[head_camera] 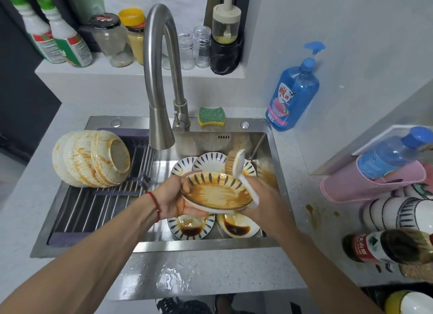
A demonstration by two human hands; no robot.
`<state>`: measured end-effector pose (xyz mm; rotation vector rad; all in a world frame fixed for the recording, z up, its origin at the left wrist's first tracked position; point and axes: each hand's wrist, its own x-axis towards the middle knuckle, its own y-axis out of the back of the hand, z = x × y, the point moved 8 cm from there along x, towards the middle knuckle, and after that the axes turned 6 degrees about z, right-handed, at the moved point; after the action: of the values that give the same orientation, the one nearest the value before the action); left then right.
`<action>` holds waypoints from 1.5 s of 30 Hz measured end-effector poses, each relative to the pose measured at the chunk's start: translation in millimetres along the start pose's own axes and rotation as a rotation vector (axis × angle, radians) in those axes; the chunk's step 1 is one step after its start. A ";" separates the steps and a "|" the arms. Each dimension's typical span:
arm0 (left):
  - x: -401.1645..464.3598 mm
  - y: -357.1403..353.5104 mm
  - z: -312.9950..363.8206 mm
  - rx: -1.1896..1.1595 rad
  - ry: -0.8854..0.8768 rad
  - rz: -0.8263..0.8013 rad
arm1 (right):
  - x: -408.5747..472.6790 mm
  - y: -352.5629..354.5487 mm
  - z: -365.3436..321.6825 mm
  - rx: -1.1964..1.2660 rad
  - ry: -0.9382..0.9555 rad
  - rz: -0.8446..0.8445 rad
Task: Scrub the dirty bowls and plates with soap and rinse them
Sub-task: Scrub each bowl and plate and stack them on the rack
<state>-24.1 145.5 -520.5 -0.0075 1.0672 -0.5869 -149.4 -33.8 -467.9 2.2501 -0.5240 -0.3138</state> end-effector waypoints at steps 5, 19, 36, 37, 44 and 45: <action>6.4 -11.2 6.2 -0.073 -0.032 -0.099 | 1.5 14.1 1.4 0.201 -0.104 0.117; 2.5 -12.0 50.5 0.269 -0.562 0.375 | 11.8 10.2 41.6 0.323 -0.421 0.199; -26.5 -6.9 65.2 0.863 -0.785 0.671 | 7.3 -25.6 -70.0 -0.263 -0.007 -0.116; -28.2 -8.8 64.9 0.904 -0.801 0.658 | 14.7 -19.0 -62.8 -0.285 -0.045 -0.100; -22.4 -1.1 60.0 0.806 -0.772 0.537 | 20.0 -12.7 -60.9 -0.191 -0.046 -0.126; -21.4 0.6 58.8 0.744 -0.762 0.506 | 28.0 -8.6 -46.8 -0.210 -0.090 -0.128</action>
<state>17.2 139.9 -473.9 0.6254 0.0532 -0.4256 -104.5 -11.2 -445.1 2.0763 -0.3753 -0.5142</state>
